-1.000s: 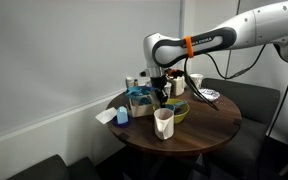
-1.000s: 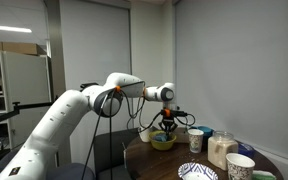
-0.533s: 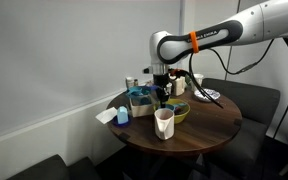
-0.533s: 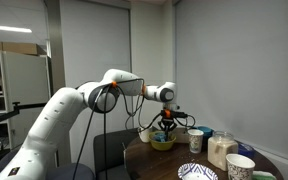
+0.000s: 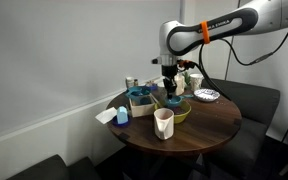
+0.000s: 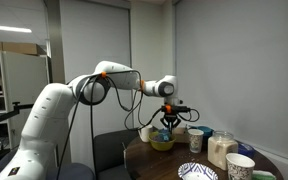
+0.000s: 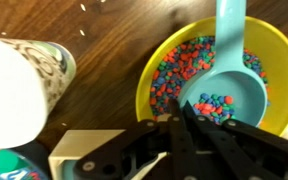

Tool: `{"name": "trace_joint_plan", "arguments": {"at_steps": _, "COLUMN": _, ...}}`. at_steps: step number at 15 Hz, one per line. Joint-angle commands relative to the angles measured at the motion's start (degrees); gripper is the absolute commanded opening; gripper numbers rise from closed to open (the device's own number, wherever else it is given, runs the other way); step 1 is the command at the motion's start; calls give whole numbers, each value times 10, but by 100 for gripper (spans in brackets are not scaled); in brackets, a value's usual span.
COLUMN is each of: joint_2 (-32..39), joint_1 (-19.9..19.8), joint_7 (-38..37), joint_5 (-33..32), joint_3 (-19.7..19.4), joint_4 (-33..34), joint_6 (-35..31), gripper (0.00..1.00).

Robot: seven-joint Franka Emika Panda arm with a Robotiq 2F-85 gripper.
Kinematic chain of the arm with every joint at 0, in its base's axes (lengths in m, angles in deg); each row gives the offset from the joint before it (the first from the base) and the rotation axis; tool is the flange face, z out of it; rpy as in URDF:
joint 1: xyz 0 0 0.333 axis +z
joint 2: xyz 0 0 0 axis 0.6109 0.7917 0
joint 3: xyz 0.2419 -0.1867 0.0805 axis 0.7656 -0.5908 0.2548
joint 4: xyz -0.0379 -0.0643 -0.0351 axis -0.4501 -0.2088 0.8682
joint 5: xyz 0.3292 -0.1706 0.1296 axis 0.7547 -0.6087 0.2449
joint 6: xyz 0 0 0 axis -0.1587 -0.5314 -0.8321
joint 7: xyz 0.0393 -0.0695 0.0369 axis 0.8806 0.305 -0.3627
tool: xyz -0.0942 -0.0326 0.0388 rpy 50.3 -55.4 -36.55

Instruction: Use the blue scoop to scoop up the contents in the bowl into the cup

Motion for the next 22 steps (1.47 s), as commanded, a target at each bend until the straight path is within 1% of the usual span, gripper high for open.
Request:
{"name": "trace_joint_plan", "arguments": {"at_steps": 1, "joint_2": -58, "joint_1": 8, "joint_7": -31, "joint_5": -9, "joint_3": -25, "joint_4": -42, "joint_6": -59, "gripper": 1}}
{"name": "trace_joint_plan", "arguments": {"at_steps": 2, "joint_2": -66, "joint_1": 10, "joint_7": -39, "joint_5": -18, "joint_3": -32, "joint_4": -41, "joint_6": -69, "gripper": 1}}
{"name": "trace_joint_plan", "arguments": {"at_steps": 5, "joint_2": -88, "joint_1": 21, "joint_7": -94, "joint_5": -83, "joint_3": -55, "joint_4": -35, "joint_6": -94, "gripper": 1}}
{"name": "trace_joint_plan", "arguments": {"at_steps": 6, "joint_2": -92, "joint_1": 18, "joint_7": -72, "joint_5": -67, "joint_3": -46, "joint_4": -39, "joint_6": -84, "gripper": 1}}
{"name": "trace_joint_plan", "arguments": {"at_steps": 7, "joint_2": -70, "joint_1": 12, "joint_7": -62, "joint_5": -55, "joint_3": -46, "joint_4": -12, "joint_6": -72, "gripper": 5}}
{"name": "trace_joint_plan", "arguments": {"at_steps": 8, "joint_2": -76, "joint_1": 13, "joint_7": -63, "joint_5": -55, "joint_3": -47, "joint_4": -14, "joint_6": -72, "gripper": 5}}
{"name": "trace_joint_plan", "arguments": {"at_steps": 9, "joint_2": -79, "joint_1": 14, "joint_7": -63, "joint_5": -55, "joint_3": -46, "joint_4": -17, "joint_6": -72, "gripper": 1}}
{"name": "trace_joint_plan", "arguments": {"at_steps": 10, "joint_2": -78, "joint_1": 16, "joint_7": -78, "joint_5": -67, "joint_3": -51, "joint_4": -12, "joint_6": -79, "gripper": 1}}
{"name": "trace_joint_plan", "arguments": {"at_steps": 12, "joint_2": -78, "joint_1": 23, "joint_7": -114, "joint_5": -122, "joint_3": -66, "joint_4": -2, "joint_6": -87, "gripper": 1}}
{"name": "trace_joint_plan", "arguments": {"at_steps": 16, "joint_2": -62, "joint_1": 41, "joint_7": -168, "joint_5": -262, "joint_3": -89, "joint_4": 25, "joint_6": -73, "gripper": 1}}
{"name": "trace_joint_plan", "arguments": {"at_steps": 20, "joint_2": -25, "joint_1": 68, "joint_7": -230, "joint_5": -405, "joint_3": -101, "joint_4": 51, "joint_6": -69, "gripper": 1}}
{"name": "trace_joint_plan", "arguments": {"at_steps": 22, "joint_2": 3, "joint_1": 79, "joint_7": -255, "joint_5": -452, "joint_3": -101, "joint_4": 69, "joint_6": -64, "gripper": 1}}
